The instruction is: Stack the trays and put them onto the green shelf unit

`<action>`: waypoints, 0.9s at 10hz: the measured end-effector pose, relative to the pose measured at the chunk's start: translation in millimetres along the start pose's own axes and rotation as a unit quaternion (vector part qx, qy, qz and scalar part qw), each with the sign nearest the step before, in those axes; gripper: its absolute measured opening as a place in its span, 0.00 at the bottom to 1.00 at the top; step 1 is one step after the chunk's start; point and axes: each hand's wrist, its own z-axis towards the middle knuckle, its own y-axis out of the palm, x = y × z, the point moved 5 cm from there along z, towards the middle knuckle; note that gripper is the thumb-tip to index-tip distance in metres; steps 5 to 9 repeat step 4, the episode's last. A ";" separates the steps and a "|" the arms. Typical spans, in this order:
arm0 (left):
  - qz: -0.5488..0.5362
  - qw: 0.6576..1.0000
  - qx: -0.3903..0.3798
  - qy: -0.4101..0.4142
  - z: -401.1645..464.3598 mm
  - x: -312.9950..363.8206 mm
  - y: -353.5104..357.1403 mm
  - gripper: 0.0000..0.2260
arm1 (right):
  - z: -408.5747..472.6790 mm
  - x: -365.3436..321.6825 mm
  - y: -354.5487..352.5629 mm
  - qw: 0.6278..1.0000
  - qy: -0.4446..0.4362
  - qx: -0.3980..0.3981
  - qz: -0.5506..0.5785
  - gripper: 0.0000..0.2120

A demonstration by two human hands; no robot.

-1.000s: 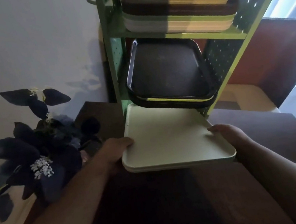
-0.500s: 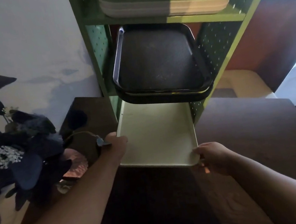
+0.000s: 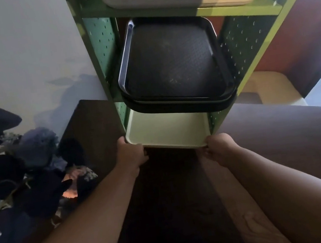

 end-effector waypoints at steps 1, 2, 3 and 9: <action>-0.021 1.000 0.010 0.005 14.8 3.4 5.1 0.25 | 11.4 -5.7 3.1 1.000 -0.019 0.001 0.012 0.10; -0.004 1.000 0.019 -0.002 23.6 0.8 7.3 0.26 | 17.6 -3.8 2.8 1.000 -0.017 0.009 0.018 0.09; -0.060 0.997 0.041 -0.005 23.1 -2.8 12.0 0.28 | 20.5 0.9 1.8 0.999 -0.005 0.001 0.053 0.07; -0.078 0.996 0.051 -0.018 13.1 -4.9 16.9 0.24 | 18.2 3.1 -5.1 0.999 0.004 -0.005 0.032 0.07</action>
